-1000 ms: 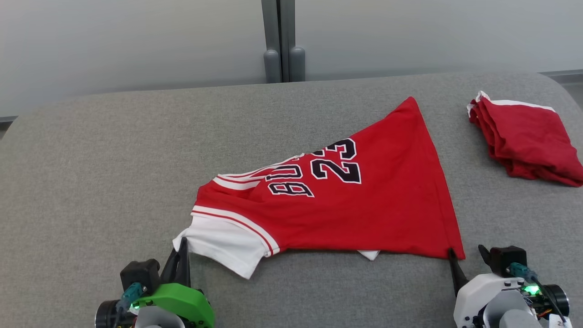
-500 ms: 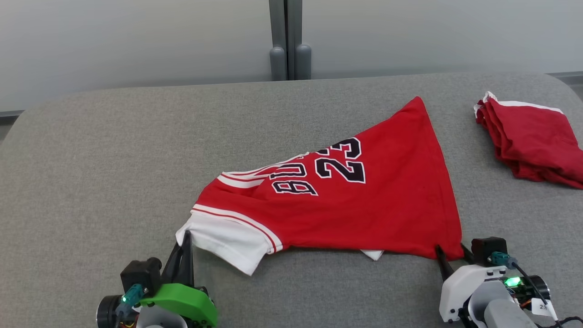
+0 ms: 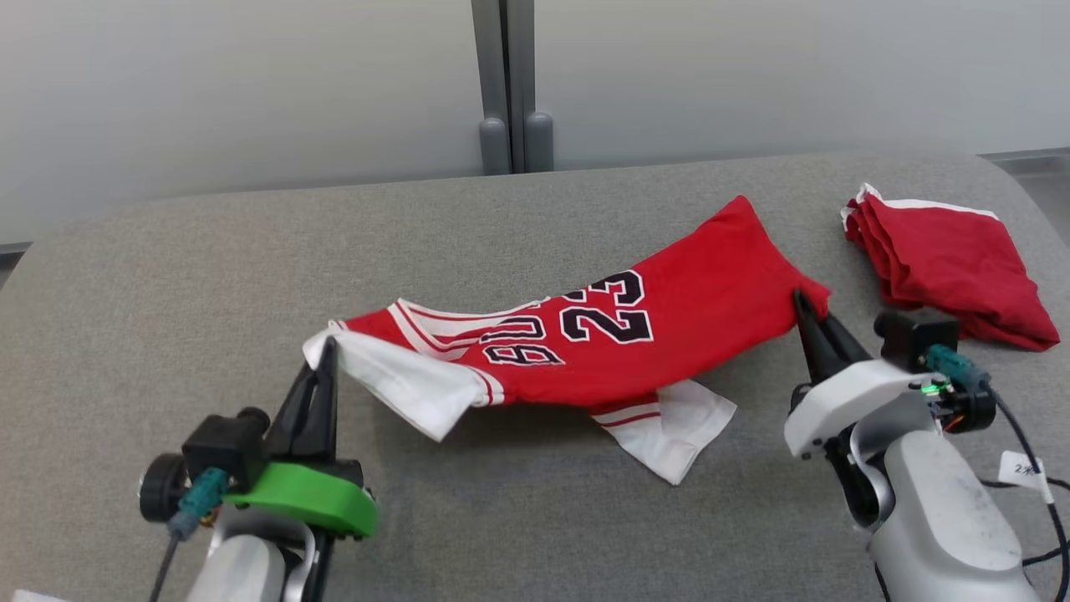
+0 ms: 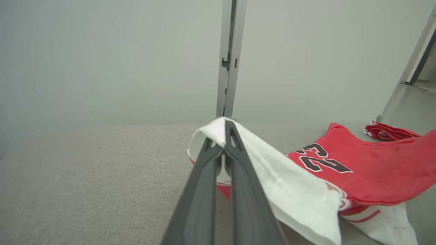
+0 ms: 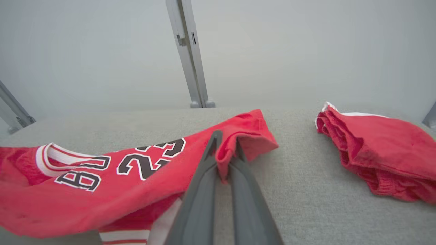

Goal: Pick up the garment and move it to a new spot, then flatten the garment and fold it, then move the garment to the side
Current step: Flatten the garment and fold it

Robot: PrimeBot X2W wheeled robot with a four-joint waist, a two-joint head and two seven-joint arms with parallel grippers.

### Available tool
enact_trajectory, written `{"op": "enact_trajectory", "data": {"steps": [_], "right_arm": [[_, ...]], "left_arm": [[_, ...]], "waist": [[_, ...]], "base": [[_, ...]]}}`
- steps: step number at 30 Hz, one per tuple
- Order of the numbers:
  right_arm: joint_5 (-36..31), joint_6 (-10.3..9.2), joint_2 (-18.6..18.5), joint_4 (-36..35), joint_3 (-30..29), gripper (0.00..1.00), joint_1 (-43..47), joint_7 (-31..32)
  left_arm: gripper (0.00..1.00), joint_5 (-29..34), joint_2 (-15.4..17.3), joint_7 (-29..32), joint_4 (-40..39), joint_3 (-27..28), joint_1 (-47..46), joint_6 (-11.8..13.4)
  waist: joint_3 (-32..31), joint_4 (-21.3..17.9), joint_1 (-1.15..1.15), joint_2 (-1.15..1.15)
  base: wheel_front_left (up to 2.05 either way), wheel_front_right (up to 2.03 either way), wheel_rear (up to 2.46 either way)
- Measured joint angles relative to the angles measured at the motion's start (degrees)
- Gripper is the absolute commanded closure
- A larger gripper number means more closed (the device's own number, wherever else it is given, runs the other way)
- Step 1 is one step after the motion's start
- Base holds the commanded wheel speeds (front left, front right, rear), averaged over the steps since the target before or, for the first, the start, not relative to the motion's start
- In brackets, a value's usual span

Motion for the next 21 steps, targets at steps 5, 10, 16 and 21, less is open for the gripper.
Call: {"op": "enact_trajectory", "data": {"steps": [5, 10, 16, 21], "right_arm": [[3.0, 0.00, 0.0, -12.5, -1.0, 1.00, -0.1, 4.5], [5.1, -0.01, 0.0, -27.0, -3.0, 1.00, 0.0, 10.2], [7.5, -0.01, -0.1, -42.1, -6.0, 1.00, -0.1, 16.6], [8.5, -0.01, -0.1, -52.1, -8.0, 1.00, -1.2, 21.5]], "left_arm": [[1.00, 0.1, 3.8, 2.4, -7.4, 0.6, -3.6, -0.7], [1.00, 1.4, 8.8, 6.9, -16.9, 0.8, -8.4, -1.4], [1.00, 1.3, 12.9, 13.0, -27.9, 1.2, -14.2, -2.0], [1.00, -6.3, 12.0, 19.3, -34.9, 4.4, -17.8, -1.2]], "waist": [[-1.2, -0.4, 0.00, 0.00], [-2.0, -0.9, 0.00, 0.00], [-2.7, -1.5, 0.00, 0.00], [-3.0, -2.1, 0.00, 0.00]], "base": [[0.00, 0.00, 0.00], [0.00, 0.00, 0.00], [0.00, 0.00, 0.00], [0.00, 0.00, 0.00]]}}
